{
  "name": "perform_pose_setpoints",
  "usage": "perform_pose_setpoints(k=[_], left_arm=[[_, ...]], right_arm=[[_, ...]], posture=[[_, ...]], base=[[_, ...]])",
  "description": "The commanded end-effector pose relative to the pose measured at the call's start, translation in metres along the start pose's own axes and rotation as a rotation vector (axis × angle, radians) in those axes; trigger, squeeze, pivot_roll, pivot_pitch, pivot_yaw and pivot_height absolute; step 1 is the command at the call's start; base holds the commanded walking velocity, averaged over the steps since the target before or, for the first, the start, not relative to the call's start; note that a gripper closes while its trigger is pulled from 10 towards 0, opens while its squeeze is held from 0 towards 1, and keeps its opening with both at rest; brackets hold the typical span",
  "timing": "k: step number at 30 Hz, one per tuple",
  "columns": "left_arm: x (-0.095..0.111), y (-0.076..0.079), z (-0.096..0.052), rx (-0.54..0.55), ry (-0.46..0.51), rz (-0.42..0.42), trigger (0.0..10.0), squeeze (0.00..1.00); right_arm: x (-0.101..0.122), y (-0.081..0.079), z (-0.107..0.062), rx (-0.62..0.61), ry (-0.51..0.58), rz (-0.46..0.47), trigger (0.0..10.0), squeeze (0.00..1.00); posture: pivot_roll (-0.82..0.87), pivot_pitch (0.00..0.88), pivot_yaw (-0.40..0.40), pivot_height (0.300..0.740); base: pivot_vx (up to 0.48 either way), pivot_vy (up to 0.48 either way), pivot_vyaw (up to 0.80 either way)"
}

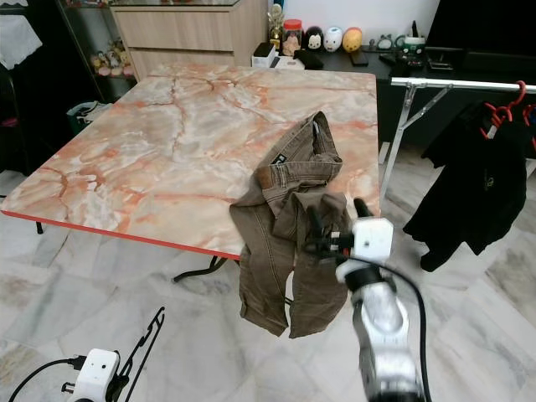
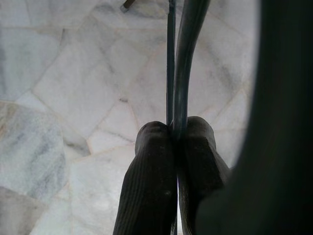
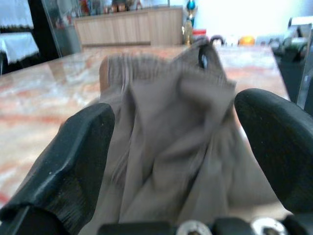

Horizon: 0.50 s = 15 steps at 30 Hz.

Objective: Hang hanger

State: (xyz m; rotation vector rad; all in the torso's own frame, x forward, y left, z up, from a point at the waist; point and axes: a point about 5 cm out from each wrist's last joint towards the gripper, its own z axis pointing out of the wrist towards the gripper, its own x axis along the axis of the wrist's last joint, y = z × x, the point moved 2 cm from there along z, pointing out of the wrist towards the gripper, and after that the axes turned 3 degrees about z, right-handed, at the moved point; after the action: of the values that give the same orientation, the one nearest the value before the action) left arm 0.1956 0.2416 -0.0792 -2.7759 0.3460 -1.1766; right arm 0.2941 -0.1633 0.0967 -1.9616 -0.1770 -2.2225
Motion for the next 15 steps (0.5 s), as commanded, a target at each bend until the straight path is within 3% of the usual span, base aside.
perform_pose_setpoints(k=[1,7,13,14,15], left_arm=[[-0.004,-0.001,-0.002,-0.001,-0.013,0.008,10.0,0.00],[-0.006,0.000,-0.002,-0.001,-0.021,0.010,10.0,0.00],[-0.007,0.000,-0.002,0.001,-0.030,0.011,10.0,0.00],[-0.007,0.000,-0.002,0.002,-0.032,0.008,10.0,0.00],[-0.007,0.000,-0.002,0.002,-0.032,0.008,10.0,0.00]], right_arm=[[0.002,-0.006,-0.006,0.006,0.004,-0.004,10.0,0.00],[-0.022,-0.027,-0.026,0.091,-0.100,-0.004,10.0,0.00],[-0.043,-0.026,-0.033,0.067,-0.187,-0.004,10.0,0.00],[-0.061,-0.024,-0.040,0.044,-0.250,0.030,10.0,0.00],[-0.061,-0.024,-0.040,0.044,-0.250,0.030,10.0,0.00]], posture=[[0.12,0.008,0.055,0.740],[0.11,0.006,0.055,0.740],[0.11,0.004,0.057,0.740],[0.11,0.006,0.056,0.740],[0.11,0.006,0.056,0.740]], base=[[0.000,0.000,0.00],[0.000,0.000,0.00],[0.000,0.000,0.00],[0.000,0.000,0.00],[0.000,0.000,0.00]])
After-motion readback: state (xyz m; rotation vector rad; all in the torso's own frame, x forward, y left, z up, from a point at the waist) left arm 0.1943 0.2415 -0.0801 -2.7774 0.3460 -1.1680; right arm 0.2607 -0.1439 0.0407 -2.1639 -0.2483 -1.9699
